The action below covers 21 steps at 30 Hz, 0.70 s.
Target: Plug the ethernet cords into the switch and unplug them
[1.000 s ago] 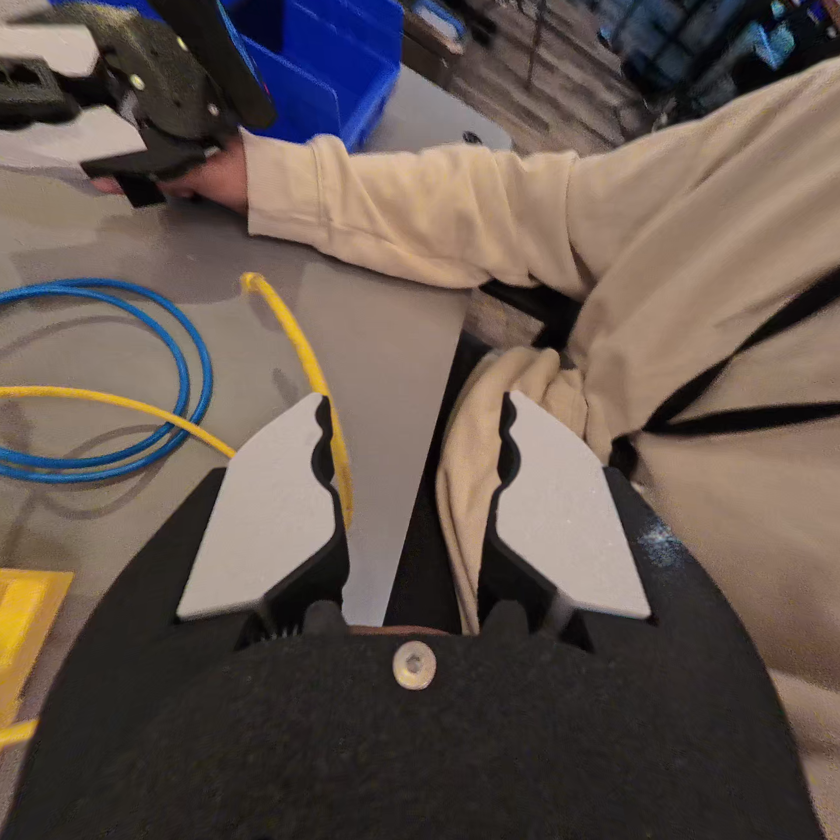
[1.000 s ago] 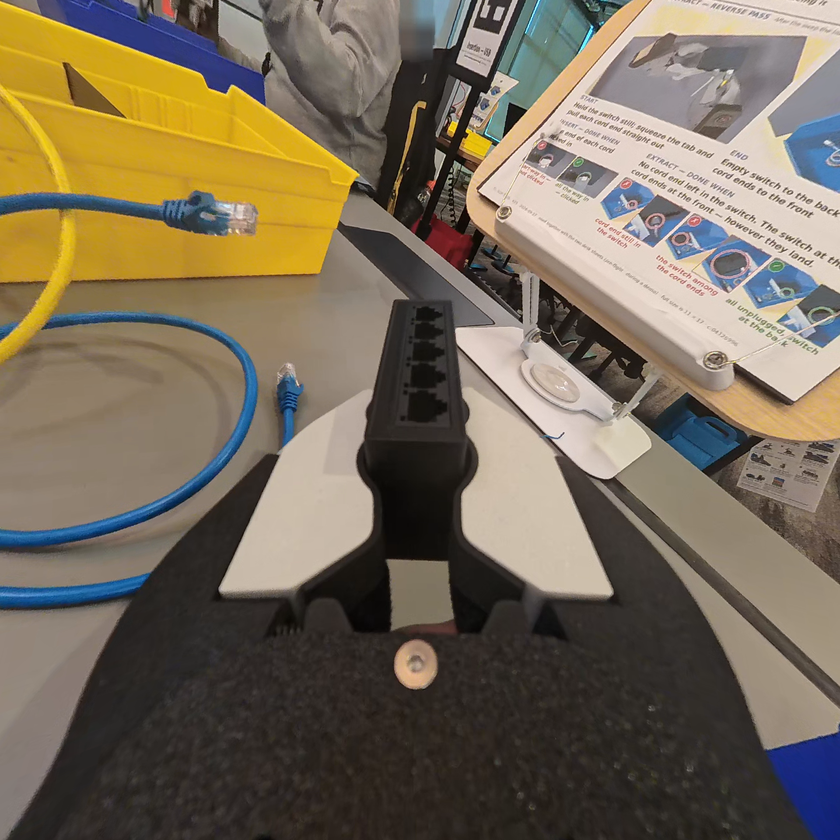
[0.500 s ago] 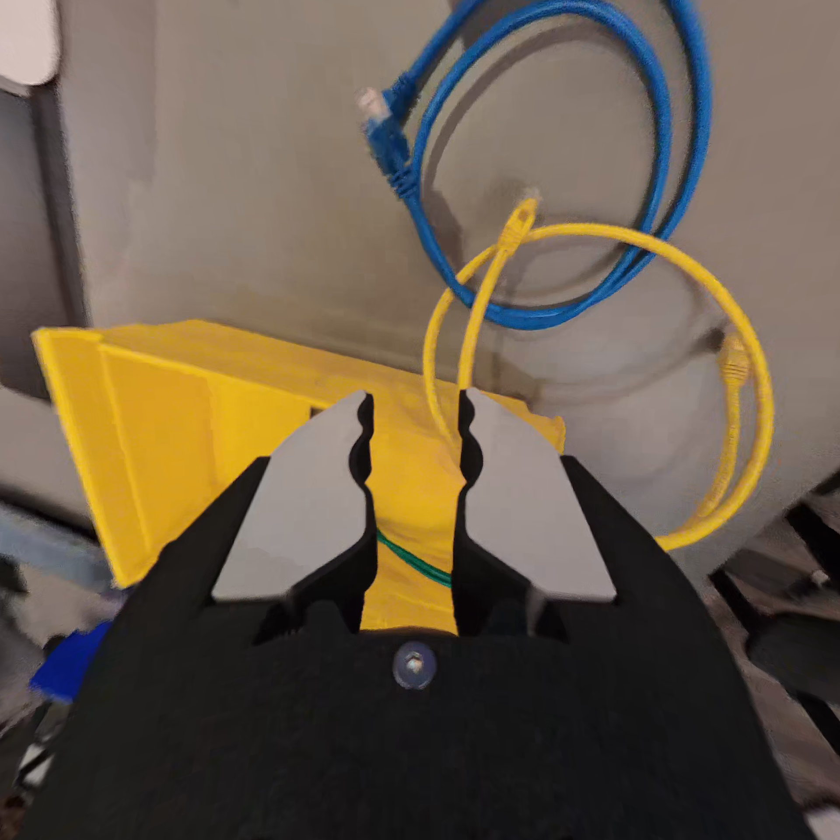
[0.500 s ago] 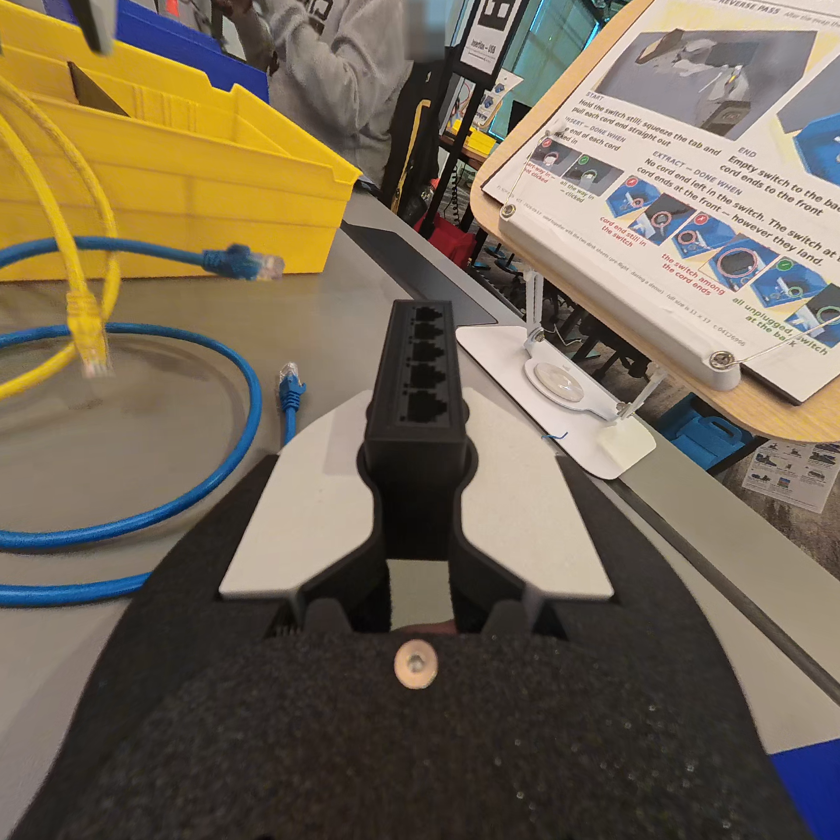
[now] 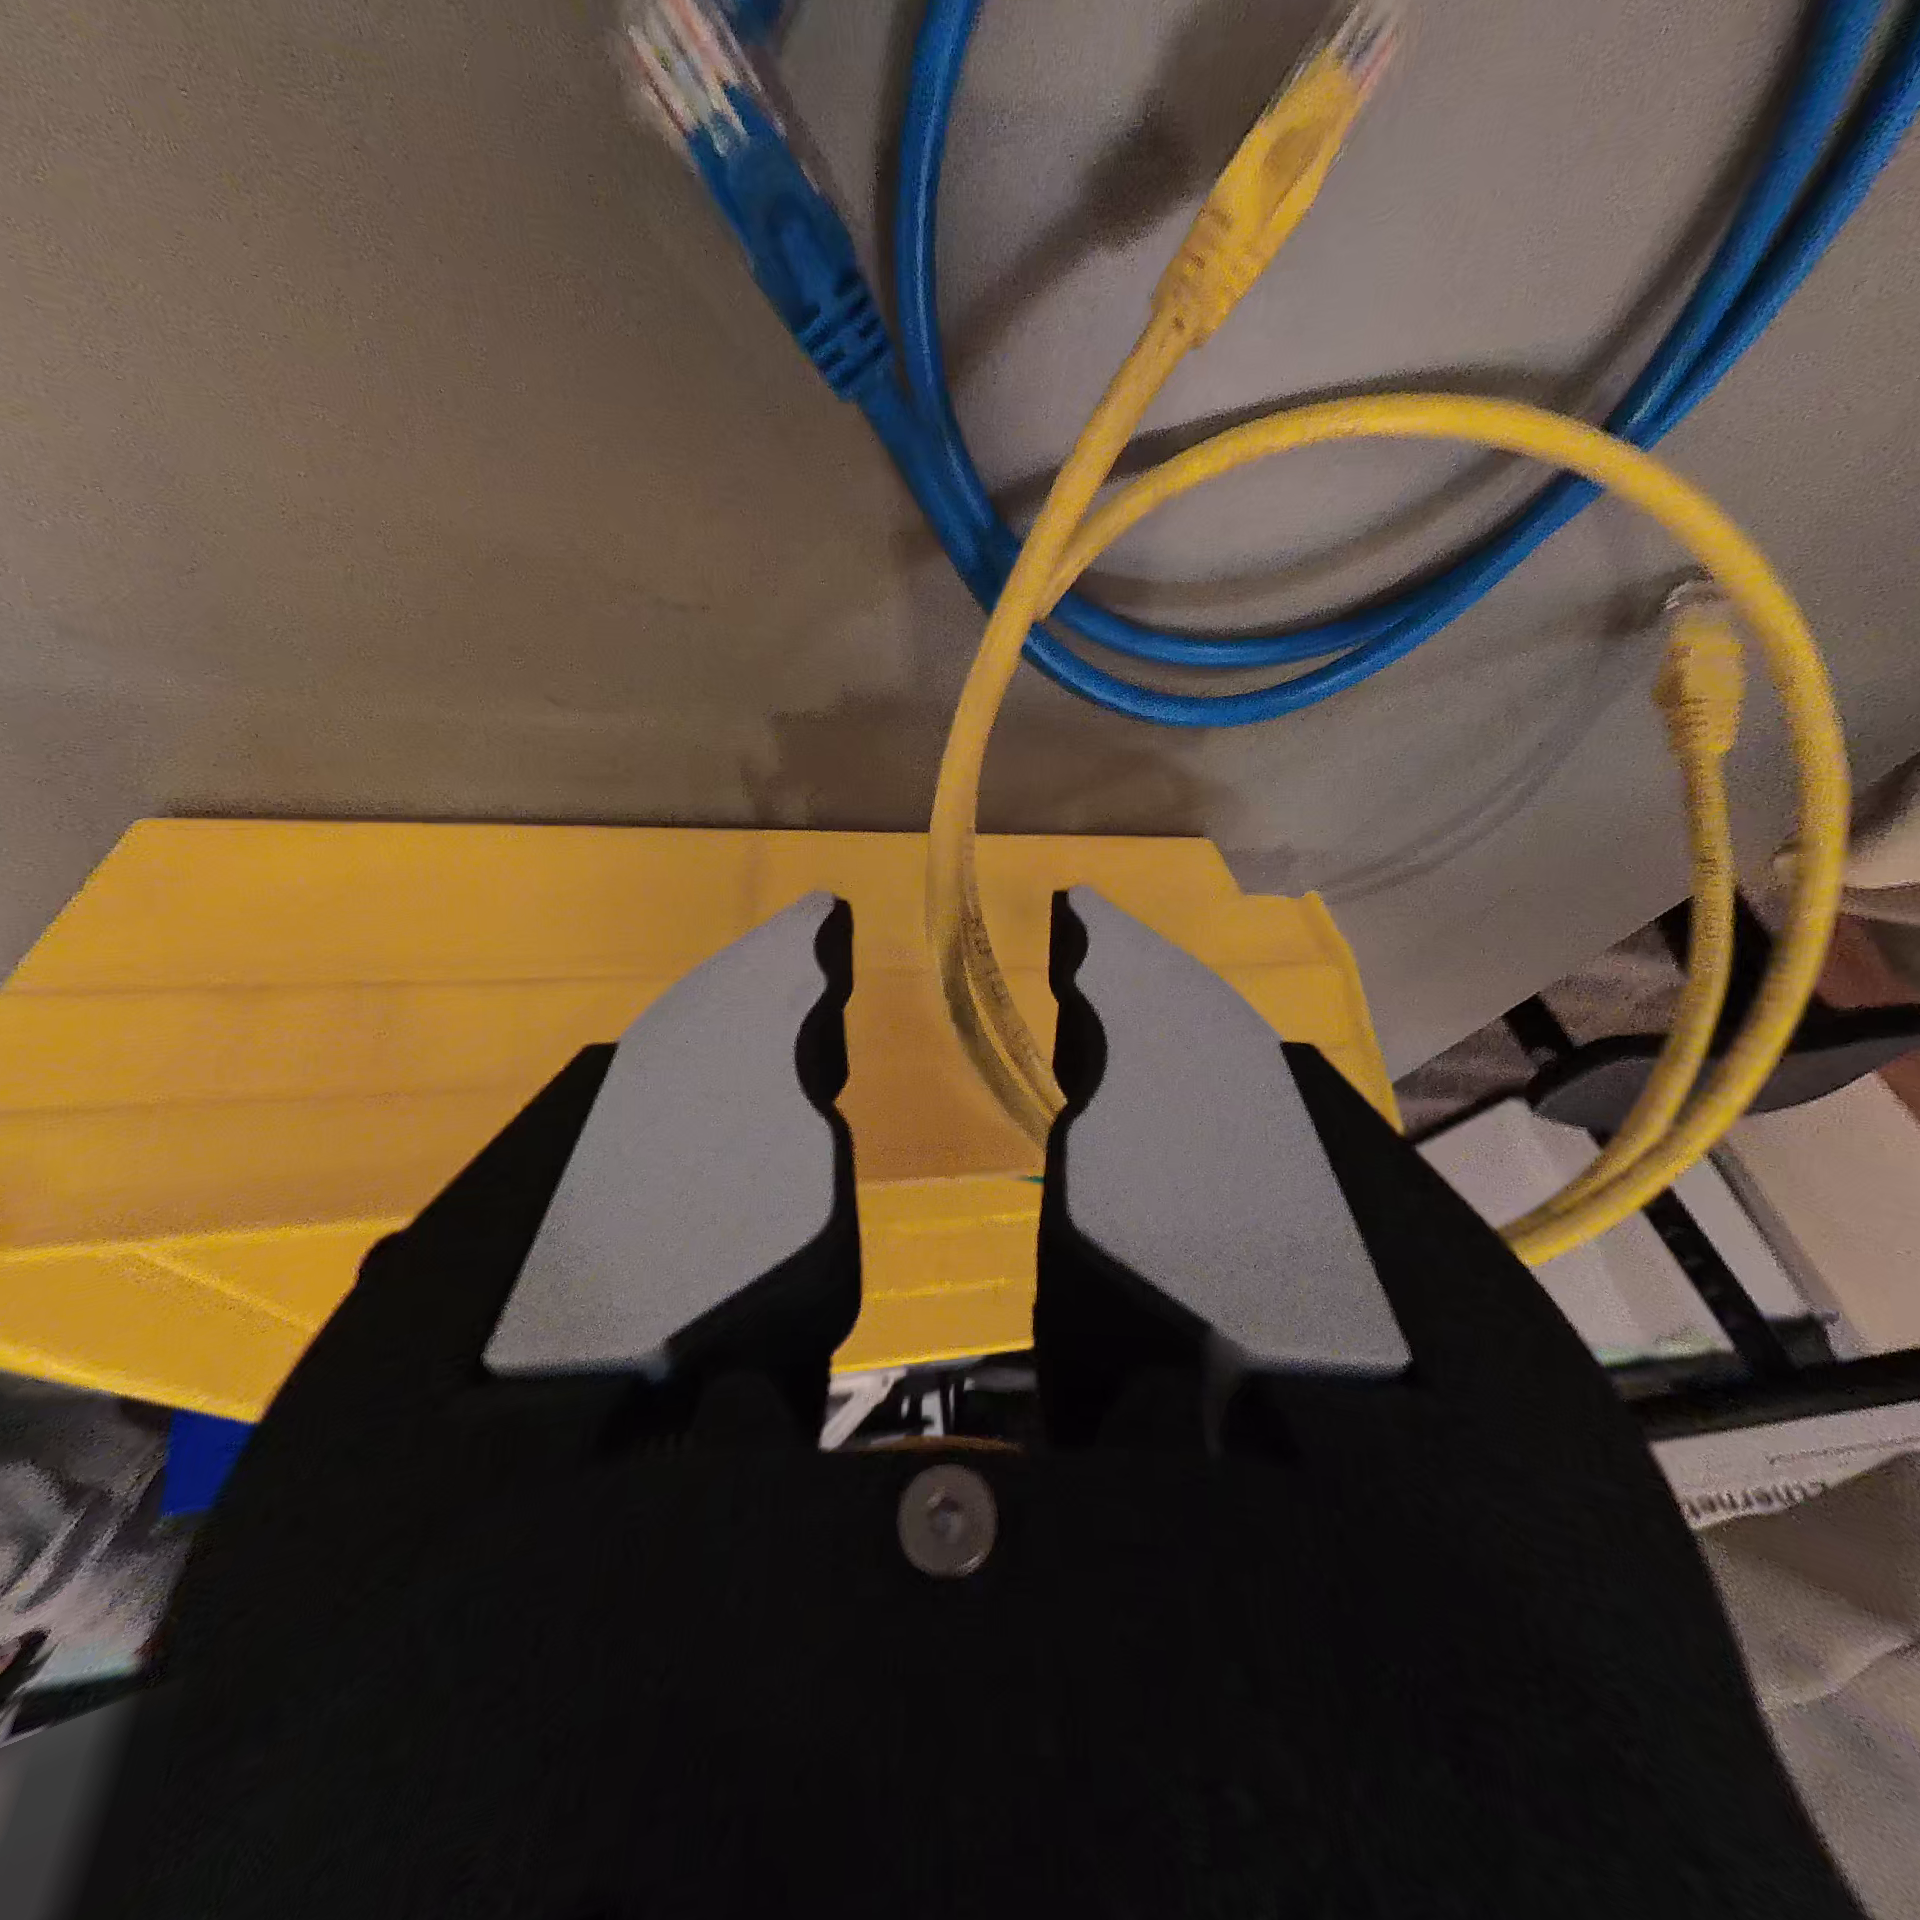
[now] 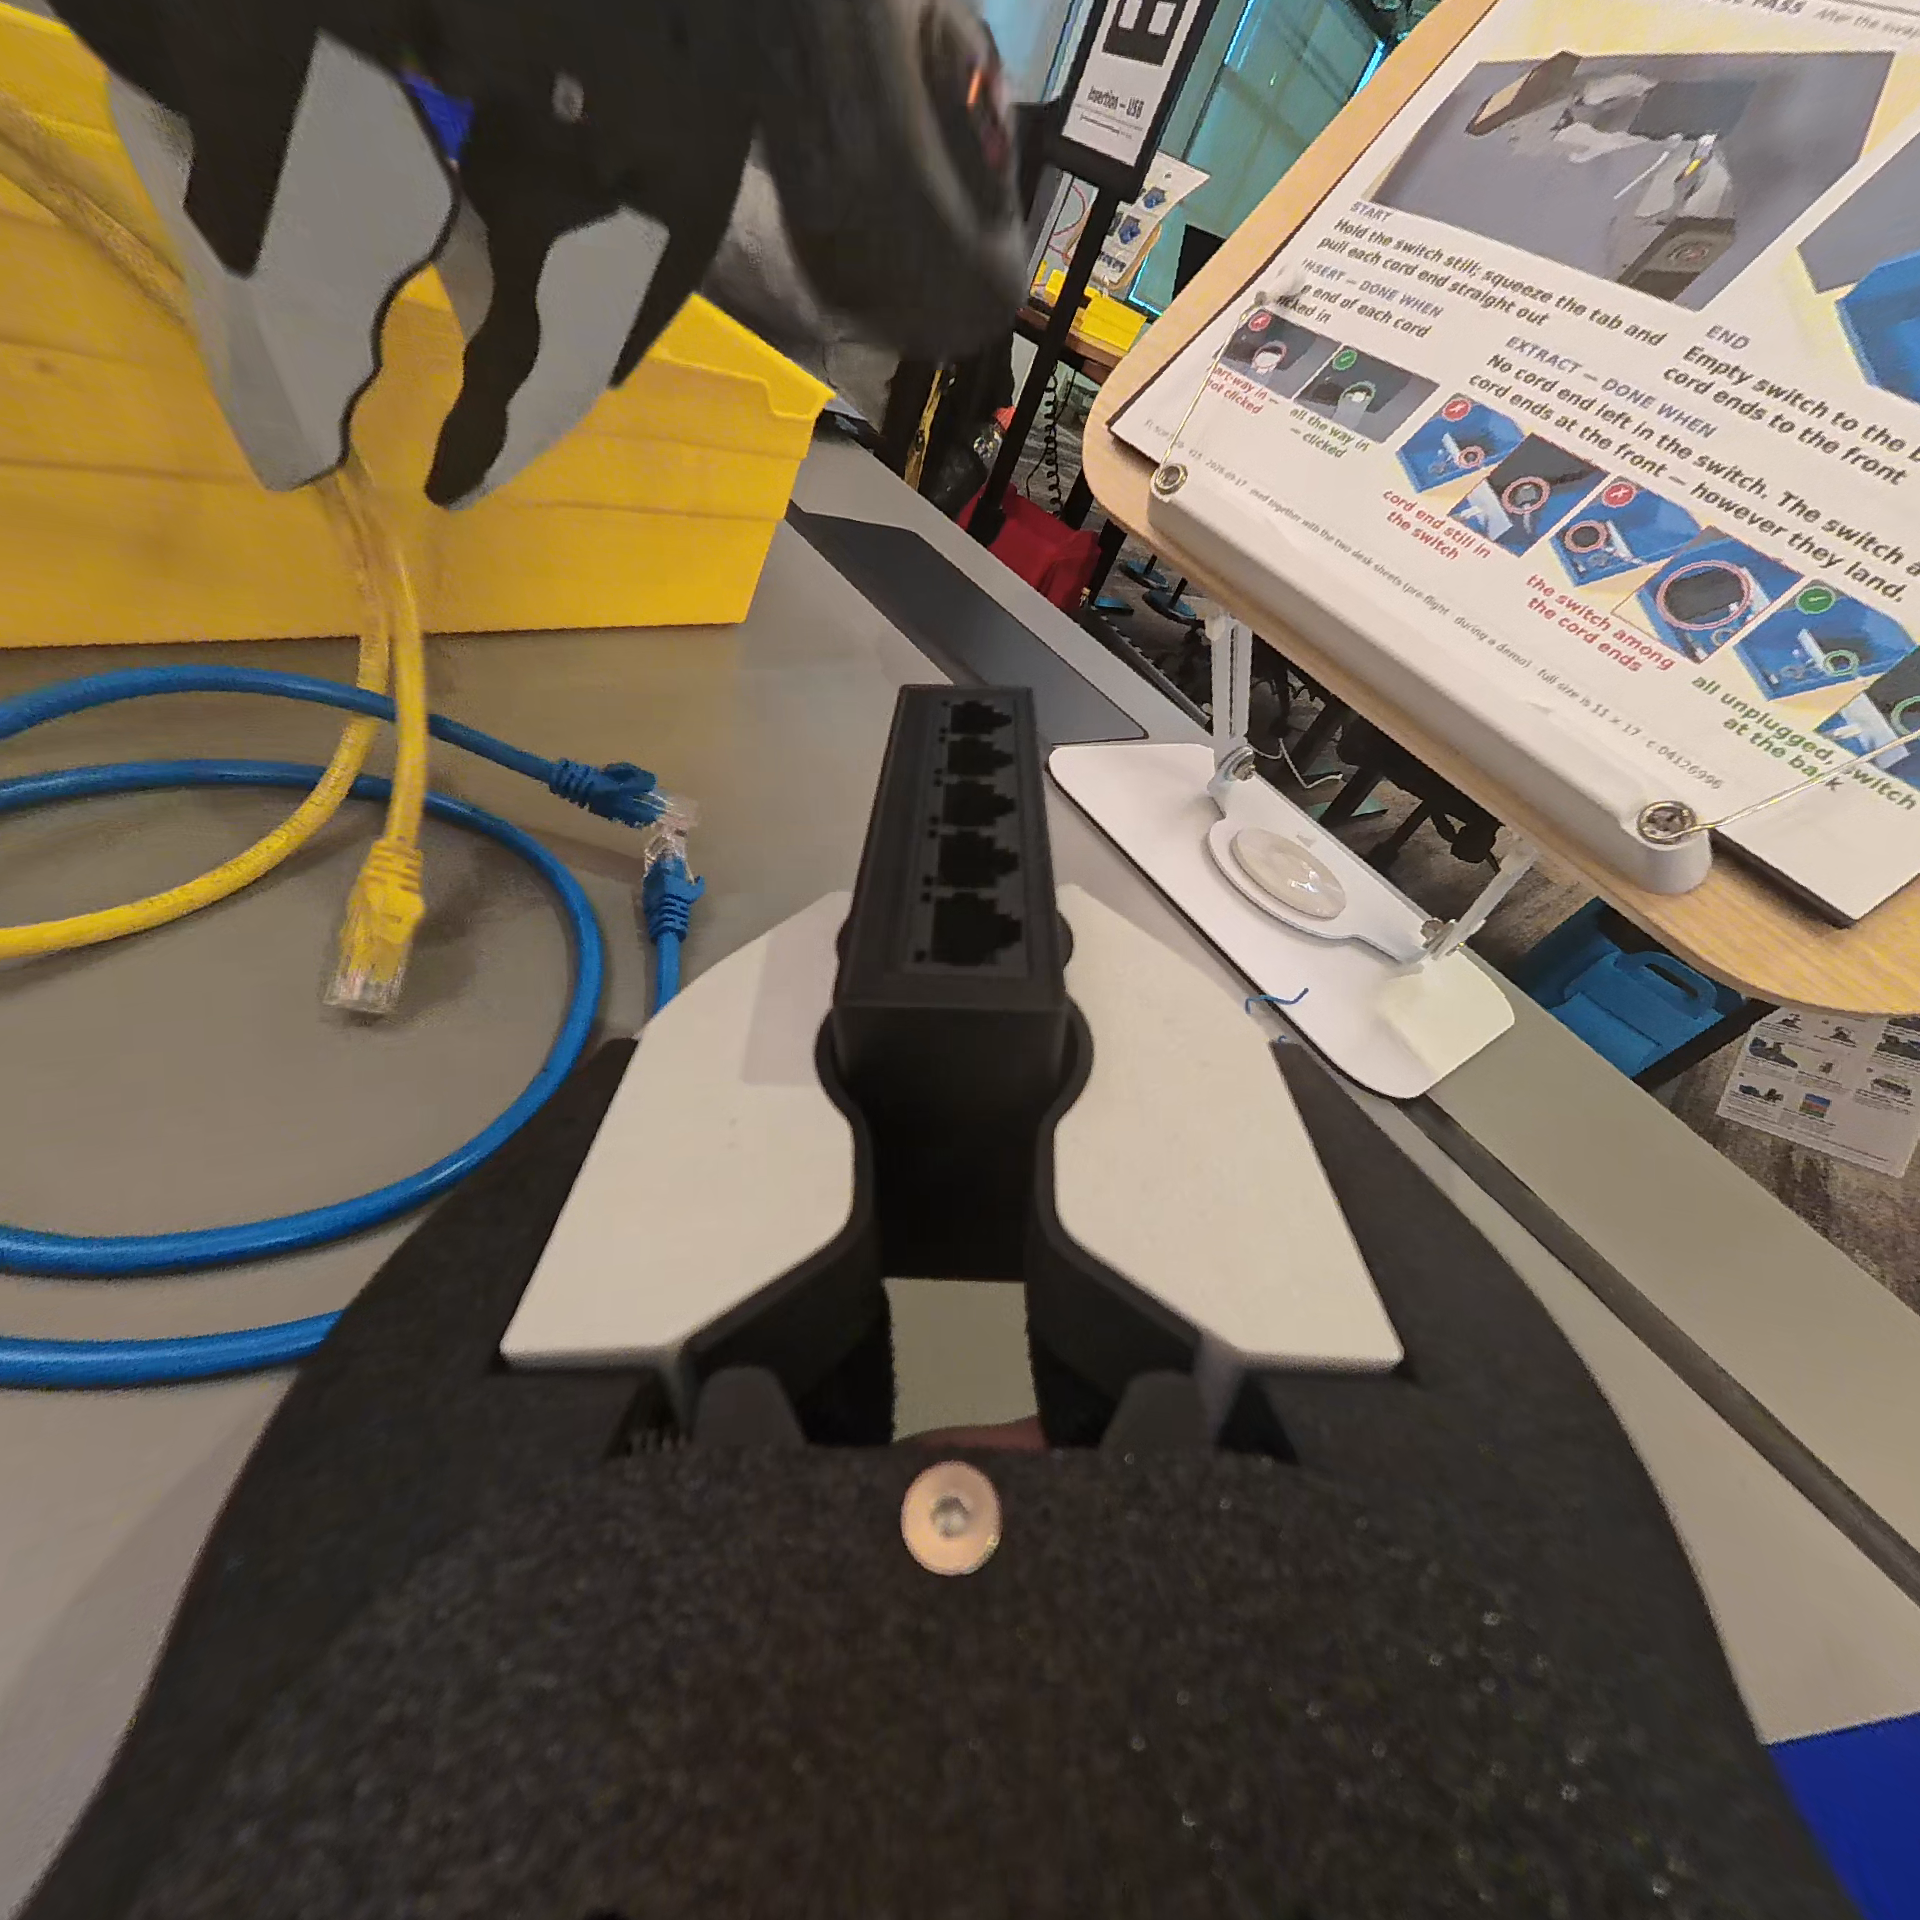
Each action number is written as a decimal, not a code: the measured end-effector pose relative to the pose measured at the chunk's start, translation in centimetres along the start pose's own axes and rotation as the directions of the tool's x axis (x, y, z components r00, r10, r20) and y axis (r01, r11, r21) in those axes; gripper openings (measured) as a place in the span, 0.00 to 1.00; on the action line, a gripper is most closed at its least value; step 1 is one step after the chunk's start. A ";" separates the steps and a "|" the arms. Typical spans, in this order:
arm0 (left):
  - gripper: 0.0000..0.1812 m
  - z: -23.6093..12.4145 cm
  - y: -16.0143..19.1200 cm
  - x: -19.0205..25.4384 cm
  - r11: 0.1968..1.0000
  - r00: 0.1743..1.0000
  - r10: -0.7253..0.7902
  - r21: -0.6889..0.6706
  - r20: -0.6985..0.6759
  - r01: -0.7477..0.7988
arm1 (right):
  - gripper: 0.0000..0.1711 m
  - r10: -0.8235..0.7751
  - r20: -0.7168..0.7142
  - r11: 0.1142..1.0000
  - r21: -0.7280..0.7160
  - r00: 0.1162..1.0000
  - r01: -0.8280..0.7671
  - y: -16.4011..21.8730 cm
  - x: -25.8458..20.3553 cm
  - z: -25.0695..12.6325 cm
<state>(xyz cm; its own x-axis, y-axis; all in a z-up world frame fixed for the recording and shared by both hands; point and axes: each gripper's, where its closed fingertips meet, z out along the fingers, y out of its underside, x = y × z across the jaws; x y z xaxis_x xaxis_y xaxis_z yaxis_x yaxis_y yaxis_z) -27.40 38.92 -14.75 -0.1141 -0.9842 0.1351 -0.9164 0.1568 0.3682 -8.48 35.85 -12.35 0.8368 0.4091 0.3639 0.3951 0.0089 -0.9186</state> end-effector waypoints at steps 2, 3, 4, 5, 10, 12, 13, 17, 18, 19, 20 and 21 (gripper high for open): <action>0.20 1.1 0.3 -0.2 0.996 0.999 0.027 -0.084 0.021 -0.025 | 0.18 0.001 0.003 1.000 -0.001 1.000 -0.001 0.0 0.0 0.0; 0.20 1.6 0.5 -0.3 0.992 0.998 0.042 -0.124 0.040 -0.037 | 0.18 0.002 0.004 1.000 -0.001 1.000 -0.002 0.0 0.0 0.0; 0.18 1.9 0.7 -0.5 0.986 0.996 0.058 -0.158 0.063 -0.048 | 0.18 0.002 0.005 1.000 -0.001 1.000 -0.002 0.0 0.0 0.0; 0.13 2.1 0.6 -0.7 0.983 0.994 0.074 -0.175 0.081 -0.059 | 0.18 0.001 0.005 1.000 -0.001 1.000 -0.001 0.0 0.0 0.0; 0.04 0.9 -1.0 -2.1 0.999 0.981 0.034 -0.040 0.193 -0.026 | 0.17 0.002 0.007 1.000 0.002 1.000 -0.002 0.0 -0.1 0.0; 0.04 -0.4 -1.2 -2.8 0.999 0.960 0.003 0.039 0.280 -0.015 | 0.17 0.002 0.006 1.000 0.003 1.000 -0.002 0.0 -0.1 0.0; 0.04 -1.2 -1.2 -3.1 0.996 0.941 -0.008 0.083 0.337 -0.021 | 0.17 0.003 0.006 1.000 0.003 1.000 -0.003 0.0 -0.1 0.0; 0.03 -5.9 -0.6 -2.4 0.951 0.864 -0.126 0.307 0.488 -0.035 | 0.18 0.006 0.003 1.000 0.004 1.000 -0.006 -0.1 0.0 0.0; 0.03 -6.9 -0.2 -1.8 0.935 0.850 -0.153 0.352 0.504 -0.040 | 0.17 0.006 0.002 1.000 0.004 1.000 -0.006 0.0 0.0 0.0; 0.03 -7.9 0.3 -1.1 0.918 0.836 -0.174 0.393 0.520 -0.053 | 0.17 0.006 0.001 1.000 0.003 1.000 -0.006 0.0 0.0 0.0; 0.03 -8.9 0.7 -0.4 0.897 0.819 -0.201 0.437 0.537 -0.066 | 0.17 0.006 0.001 1.000 0.003 1.000 -0.006 0.0 0.0 0.0; 0.03 -10.0 1.1 0.3 0.871 0.801 -0.234 0.485 0.551 -0.079 | 0.17 0.005 0.000 1.000 0.003 1.000 -0.005 0.0 0.0 0.0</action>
<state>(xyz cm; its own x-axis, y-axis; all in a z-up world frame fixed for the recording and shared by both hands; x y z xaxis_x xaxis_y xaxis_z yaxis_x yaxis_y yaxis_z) -24.61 39.57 -5.09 -0.0879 -0.8701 -0.4849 -0.9752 0.1745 -0.1363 -8.47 35.86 -12.30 0.8388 0.4089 0.3595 0.3898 0.0099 -0.9208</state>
